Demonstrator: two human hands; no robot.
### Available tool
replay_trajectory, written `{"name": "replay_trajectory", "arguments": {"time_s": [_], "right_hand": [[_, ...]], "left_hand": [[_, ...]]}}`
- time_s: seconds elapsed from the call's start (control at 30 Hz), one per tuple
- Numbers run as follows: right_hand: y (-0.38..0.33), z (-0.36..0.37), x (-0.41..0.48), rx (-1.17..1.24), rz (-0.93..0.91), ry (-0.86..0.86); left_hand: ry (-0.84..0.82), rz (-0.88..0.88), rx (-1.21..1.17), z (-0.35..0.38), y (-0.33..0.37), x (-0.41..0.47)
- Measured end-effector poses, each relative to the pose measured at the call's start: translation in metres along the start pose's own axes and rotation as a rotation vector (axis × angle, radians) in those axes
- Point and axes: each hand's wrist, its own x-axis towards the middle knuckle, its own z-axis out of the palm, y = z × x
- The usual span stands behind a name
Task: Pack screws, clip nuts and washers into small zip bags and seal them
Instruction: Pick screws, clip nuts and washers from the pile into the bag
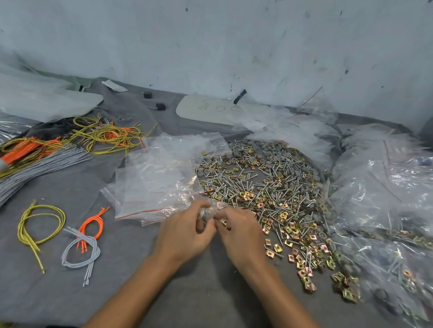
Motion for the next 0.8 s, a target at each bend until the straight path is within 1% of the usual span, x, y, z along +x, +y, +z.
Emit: {"name": "replay_trajectory", "arguments": {"time_s": [0.1, 0.27, 0.33, 0.47, 0.53, 0.67, 0.8], "right_hand": [[0.002, 0.001, 0.001, -0.024, -0.055, -0.009], [0.004, -0.012, 0.007, 0.04, -0.233, -0.191], [0.006, -0.022, 0.011, 0.089, -0.255, -0.18], [0.012, -0.04, 0.033, 0.153, -0.117, -0.087], [0.014, -0.044, 0.052, 0.123, -0.084, -0.071], [0.007, -0.035, 0.097, -0.001, -0.032, -0.151], [-0.008, -0.005, 0.139, -0.067, -0.019, -0.219]], "left_hand": [[-0.031, -0.018, -0.001, -0.001, 0.002, 0.0], [-0.025, -0.055, -0.042, -0.001, 0.001, 0.001], [-0.024, -0.045, -0.032, 0.0, 0.0, 0.002], [0.014, -0.024, 0.041, 0.002, -0.002, 0.003], [0.03, -0.018, 0.061, 0.003, -0.003, 0.003], [0.05, -0.012, 0.06, 0.004, -0.004, 0.003], [0.061, -0.012, 0.065, 0.004, -0.005, 0.003]]}}
